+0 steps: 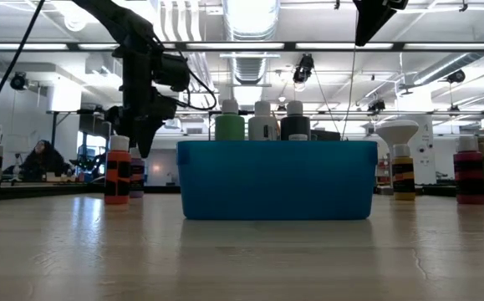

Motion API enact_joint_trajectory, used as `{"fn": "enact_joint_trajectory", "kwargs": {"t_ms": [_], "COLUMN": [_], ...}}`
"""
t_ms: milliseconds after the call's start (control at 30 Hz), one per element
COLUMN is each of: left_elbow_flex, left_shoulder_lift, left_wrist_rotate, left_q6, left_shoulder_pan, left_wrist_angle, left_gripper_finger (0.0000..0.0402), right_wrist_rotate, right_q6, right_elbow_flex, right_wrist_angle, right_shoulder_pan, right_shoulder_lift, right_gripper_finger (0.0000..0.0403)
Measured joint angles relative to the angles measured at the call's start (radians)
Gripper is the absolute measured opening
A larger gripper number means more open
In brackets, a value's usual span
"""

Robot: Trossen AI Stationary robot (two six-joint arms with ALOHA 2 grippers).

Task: Pick & Place Paint Supplies
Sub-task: Put the small purple paint bottle into the blue bin

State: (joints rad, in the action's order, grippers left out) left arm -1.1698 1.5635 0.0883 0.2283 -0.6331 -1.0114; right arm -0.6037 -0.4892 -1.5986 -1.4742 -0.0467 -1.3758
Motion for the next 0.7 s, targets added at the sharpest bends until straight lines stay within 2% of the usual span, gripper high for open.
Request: {"fn": "enact_joint_trajectory", "kwargs": {"t_ms": [333, 700], "left_elbow_flex": [-0.004, -0.004], "left_shoulder_lift": [0.000, 0.000], "left_wrist_rotate": [0.023, 0.029], "left_q6": [-0.022, -0.039], "left_shoulder_pan": [-0.004, -0.014], "left_wrist_angle": [0.003, 0.001], "left_gripper_finger": [0.0254, 0.0196], "right_wrist_rotate": [0.000, 0.000], "right_q6": [0.000, 0.003], "right_elbow_flex": [0.000, 0.000], "right_wrist_angle": [0.005, 0.015], "right_shoulder_pan": [0.000, 0.000], "right_shoulder_lift": [0.000, 0.000], "right_gripper_finger": [0.0104, 0.0066]}}
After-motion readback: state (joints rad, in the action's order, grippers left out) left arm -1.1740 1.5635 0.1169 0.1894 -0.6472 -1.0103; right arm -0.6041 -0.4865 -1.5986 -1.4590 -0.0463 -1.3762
